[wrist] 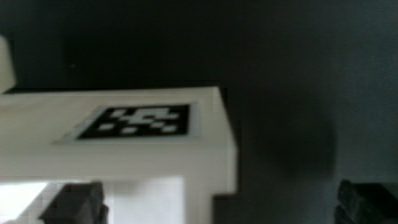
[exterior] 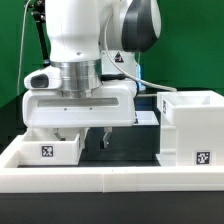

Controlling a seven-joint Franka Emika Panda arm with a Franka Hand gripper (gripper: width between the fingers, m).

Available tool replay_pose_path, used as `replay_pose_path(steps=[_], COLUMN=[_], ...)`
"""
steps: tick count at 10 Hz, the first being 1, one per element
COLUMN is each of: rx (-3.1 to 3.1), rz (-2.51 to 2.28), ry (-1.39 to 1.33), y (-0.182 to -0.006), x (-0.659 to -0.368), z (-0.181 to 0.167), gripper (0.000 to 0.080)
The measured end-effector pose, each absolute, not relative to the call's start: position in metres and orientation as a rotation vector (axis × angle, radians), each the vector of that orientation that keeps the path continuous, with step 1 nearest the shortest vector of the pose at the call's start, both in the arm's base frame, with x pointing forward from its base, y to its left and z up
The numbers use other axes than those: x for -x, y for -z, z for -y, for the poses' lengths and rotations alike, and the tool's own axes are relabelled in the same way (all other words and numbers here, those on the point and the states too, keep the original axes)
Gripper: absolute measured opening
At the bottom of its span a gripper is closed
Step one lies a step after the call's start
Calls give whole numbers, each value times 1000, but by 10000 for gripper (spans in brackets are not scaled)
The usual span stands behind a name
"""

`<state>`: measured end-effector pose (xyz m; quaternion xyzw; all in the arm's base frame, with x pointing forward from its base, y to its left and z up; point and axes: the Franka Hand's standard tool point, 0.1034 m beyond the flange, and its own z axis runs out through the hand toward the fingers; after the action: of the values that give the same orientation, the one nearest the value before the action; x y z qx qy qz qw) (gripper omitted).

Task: Assemble drawer

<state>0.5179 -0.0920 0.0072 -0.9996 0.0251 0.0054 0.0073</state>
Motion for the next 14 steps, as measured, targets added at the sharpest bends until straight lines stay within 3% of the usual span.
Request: replay_pose_path(steps=[4,6,7,8,9,14], rx=[3125,3125,3125,3125,3125,3125], rz=[-69,-69,-69,-69,-69,-69], ry=[-18,-18,-18,-18,-18,-18], y=[-7,-7,-7,-7,-7,-7], x=[-517,-517,-517,-517,-517,-517], z=[94,94,94,94,94,94], gripper=[623,250,250,111,41,41])
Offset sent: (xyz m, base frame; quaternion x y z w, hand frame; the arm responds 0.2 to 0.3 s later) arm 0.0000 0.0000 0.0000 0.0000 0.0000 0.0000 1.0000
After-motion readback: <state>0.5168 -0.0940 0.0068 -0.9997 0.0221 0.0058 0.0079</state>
